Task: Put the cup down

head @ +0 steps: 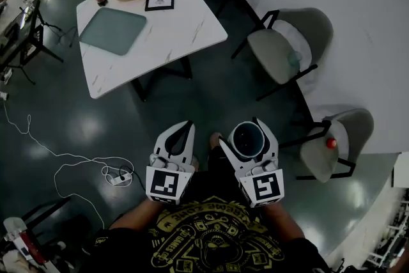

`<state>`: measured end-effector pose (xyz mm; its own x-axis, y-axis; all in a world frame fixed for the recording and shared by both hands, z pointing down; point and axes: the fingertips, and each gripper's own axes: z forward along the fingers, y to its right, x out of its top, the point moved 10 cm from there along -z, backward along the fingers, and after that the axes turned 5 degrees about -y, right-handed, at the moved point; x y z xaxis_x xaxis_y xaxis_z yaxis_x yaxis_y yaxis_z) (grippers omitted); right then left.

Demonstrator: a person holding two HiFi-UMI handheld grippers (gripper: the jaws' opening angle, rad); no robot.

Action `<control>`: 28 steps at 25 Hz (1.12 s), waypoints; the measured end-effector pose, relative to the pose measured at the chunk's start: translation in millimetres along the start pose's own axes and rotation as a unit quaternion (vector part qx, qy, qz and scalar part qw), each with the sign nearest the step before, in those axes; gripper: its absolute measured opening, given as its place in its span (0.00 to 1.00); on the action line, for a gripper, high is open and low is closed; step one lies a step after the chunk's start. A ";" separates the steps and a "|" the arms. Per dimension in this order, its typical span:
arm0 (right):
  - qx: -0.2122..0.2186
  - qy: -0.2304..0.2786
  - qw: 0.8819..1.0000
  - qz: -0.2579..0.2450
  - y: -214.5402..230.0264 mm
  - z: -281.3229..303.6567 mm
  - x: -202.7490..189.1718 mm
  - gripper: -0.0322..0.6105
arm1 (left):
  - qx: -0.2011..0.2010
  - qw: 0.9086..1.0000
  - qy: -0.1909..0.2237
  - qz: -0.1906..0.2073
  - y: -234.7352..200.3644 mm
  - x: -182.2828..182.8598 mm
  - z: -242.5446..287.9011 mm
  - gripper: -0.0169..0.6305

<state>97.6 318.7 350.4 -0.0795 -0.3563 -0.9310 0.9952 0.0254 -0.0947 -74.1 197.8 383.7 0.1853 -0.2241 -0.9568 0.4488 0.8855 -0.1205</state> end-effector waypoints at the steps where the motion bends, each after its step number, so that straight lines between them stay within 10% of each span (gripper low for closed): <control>1: 0.007 0.001 1.000 -0.003 0.5 5.3 2.1 0.66 | 0.009 1.000 0.001 -0.003 -2.8 0.2 -0.5 0.04; 28: 0.228 0.048 0.970 -0.067 94.8 127.0 19.5 0.66 | 0.211 0.976 -0.011 -0.046 -6.9 33.8 77.6 0.04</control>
<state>197.7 195.6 368.1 -0.1929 -0.2388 -0.9517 0.8956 -0.4392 -0.0713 -3.1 152.5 372.8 0.1441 -0.3069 -0.9408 0.7837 0.6158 -0.0809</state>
